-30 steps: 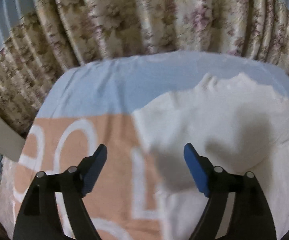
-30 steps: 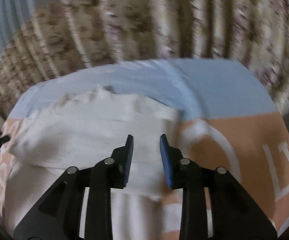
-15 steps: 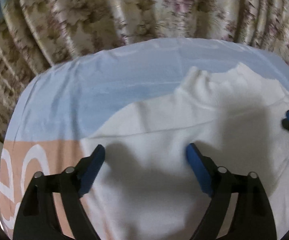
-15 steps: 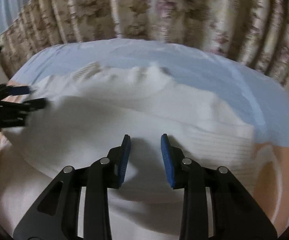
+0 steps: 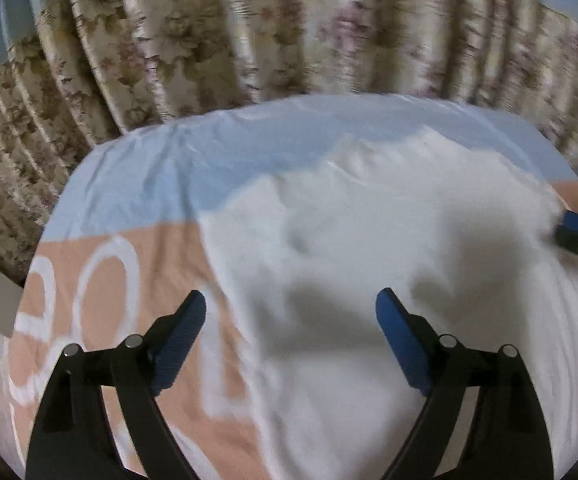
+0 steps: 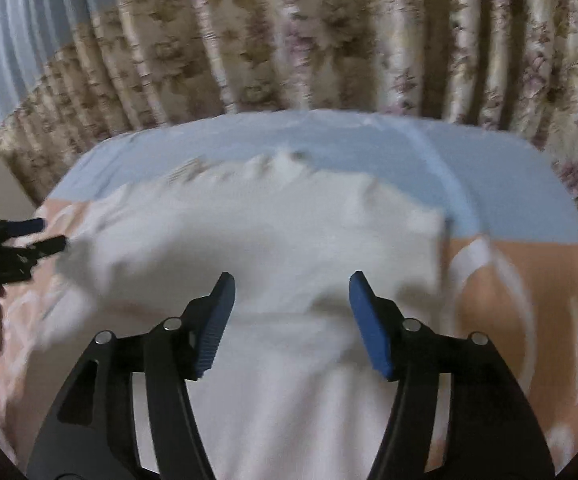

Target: Fold small clothes

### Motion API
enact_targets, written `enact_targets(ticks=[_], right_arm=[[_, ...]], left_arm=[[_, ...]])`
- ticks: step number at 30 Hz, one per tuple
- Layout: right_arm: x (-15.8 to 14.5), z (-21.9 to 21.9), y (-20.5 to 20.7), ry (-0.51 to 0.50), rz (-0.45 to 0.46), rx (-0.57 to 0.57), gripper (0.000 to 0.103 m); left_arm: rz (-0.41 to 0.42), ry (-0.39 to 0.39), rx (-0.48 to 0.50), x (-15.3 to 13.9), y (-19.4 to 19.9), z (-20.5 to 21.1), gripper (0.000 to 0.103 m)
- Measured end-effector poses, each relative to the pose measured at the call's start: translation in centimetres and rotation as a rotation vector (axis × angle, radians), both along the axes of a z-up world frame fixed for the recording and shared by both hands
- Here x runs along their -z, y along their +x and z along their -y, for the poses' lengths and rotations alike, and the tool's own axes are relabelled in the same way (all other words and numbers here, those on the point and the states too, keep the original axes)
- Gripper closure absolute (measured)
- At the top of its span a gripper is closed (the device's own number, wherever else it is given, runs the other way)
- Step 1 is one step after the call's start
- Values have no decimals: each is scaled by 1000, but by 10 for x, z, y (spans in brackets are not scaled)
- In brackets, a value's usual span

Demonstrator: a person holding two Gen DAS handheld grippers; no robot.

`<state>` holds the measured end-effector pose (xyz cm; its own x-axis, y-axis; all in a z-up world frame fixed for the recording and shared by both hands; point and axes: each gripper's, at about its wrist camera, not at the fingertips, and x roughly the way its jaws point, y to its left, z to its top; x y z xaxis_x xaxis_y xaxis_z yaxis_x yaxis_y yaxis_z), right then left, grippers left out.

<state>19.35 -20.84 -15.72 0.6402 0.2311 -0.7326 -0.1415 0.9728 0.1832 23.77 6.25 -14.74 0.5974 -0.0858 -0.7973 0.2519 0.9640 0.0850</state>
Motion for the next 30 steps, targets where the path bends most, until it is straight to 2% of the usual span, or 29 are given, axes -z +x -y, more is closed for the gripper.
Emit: enact_targets(ticks=[3, 6, 8, 11, 13, 17, 18, 20, 21, 22, 24, 26, 27, 30], right_arm=[[4, -26, -28, -3, -34, -56, 42], [13, -39, -55, -37, -57, -80, 42], [14, -38, -77, -53, -46, -79, 41], [11, -34, -105, -55, -21, -77, 30], [9, -30, -124, -69, -9, -66, 29], [17, -18, -143, -57, -48, -32, 30], [18, -17, -148, -58, -48, -31, 31], [22, -18, -154, -101, -52, -37, 39], [28, -19, -157, -153, -69, -40, 49], [33, -18, -159, -203, -84, -37, 51], [36, -9, -165, -221, -71, -18, 51], [35, 3, -169, -229, -76, 16, 53], [33, 12, -172, -231, -77, 38, 59], [30, 28, -179, -232, -89, 77, 59]], left_arm=[[-19, 20, 16, 12, -36, 16, 15], [-52, 21, -27, 29, -62, 11, 16], [-73, 1, -49, 34, -75, 3, 16], [-81, 9, -90, 36, -98, -8, 15], [-89, -4, -110, 37, -113, -15, 15], [-104, -9, -133, 44, -136, -22, 15], [-104, -4, -136, 45, -141, -22, 15], [-100, 26, -137, 49, -149, -22, 15], [-100, 37, -139, 51, -150, -23, 15], [-99, 40, -142, 53, -152, -25, 14], [-98, 32, -149, 53, -154, -31, 14], [-91, 44, -152, 53, -155, -33, 14], [-88, 50, -148, 53, -156, -33, 14], [-87, 50, -146, 52, -157, -34, 14]])
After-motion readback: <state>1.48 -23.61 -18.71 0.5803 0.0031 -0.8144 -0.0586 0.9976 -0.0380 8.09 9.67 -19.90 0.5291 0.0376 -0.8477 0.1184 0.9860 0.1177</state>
